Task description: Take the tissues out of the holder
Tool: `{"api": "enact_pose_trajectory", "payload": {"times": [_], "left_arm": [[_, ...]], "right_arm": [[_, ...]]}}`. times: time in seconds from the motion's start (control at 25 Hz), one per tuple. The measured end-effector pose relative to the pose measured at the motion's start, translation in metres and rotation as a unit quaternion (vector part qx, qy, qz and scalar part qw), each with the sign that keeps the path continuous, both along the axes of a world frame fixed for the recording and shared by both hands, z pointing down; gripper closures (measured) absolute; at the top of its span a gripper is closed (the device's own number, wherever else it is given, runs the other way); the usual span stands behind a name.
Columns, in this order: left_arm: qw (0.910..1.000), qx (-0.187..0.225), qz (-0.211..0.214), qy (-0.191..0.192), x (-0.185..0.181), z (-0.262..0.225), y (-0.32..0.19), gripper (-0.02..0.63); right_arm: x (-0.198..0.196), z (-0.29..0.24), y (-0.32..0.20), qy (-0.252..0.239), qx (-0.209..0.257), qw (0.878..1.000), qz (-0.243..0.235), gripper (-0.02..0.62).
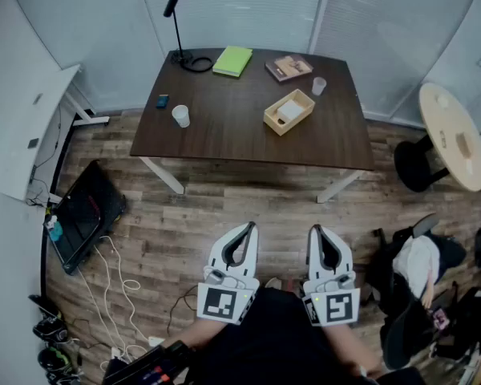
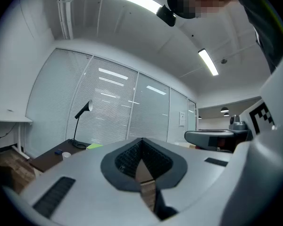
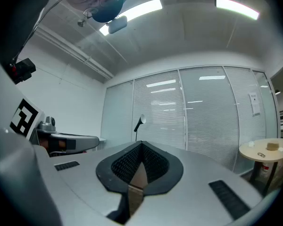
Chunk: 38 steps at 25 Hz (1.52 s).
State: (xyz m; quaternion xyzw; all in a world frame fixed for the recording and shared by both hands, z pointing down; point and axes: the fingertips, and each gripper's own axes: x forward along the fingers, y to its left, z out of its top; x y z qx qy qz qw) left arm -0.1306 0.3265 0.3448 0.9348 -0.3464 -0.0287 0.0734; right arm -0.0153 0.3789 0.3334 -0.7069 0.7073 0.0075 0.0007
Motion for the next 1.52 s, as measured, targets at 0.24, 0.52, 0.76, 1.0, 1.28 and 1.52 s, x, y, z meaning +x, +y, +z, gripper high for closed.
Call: {"api": "enact_pose_trajectory", "payload": {"times": [0.24,0.52,0.76,1.0,1.28,1.52], "left_arm": [[1.0,0.008,-0.001,-0.005,0.005,-0.002,0.007,0.606],[0.9999,0.0,-0.006,-0.013,0.012,-0.001,0.017,0.606],[0.9999,-0.001,-0.012,-0.012,0.029,0.002,0.025,0.606],[0.9998,0.002,-0.01,-0.016,0.057,0.003,0.039,0.606],[0.9997,0.0,-0.005,-0.023,0.083,0.015,0.057,0.606],[0.9997,0.001,0.001,-0.026,0.098,0.019,0.069,0.606]], "right_arm": [[0.002,0.002,0.007,0.006,0.005,1.0,-0.004,0.586],[0.01,0.008,0.019,-0.007,-0.005,1.0,-0.003,0.584],[0.028,0.01,0.027,-0.013,-0.007,1.0,-0.005,0.584],[0.051,0.008,0.041,-0.011,-0.001,1.0,-0.007,0.584],[0.08,0.017,0.058,-0.015,0.0,1.0,0.006,0.584],[0.09,0.025,0.07,-0.018,-0.004,1.0,0.007,0.584]]}}
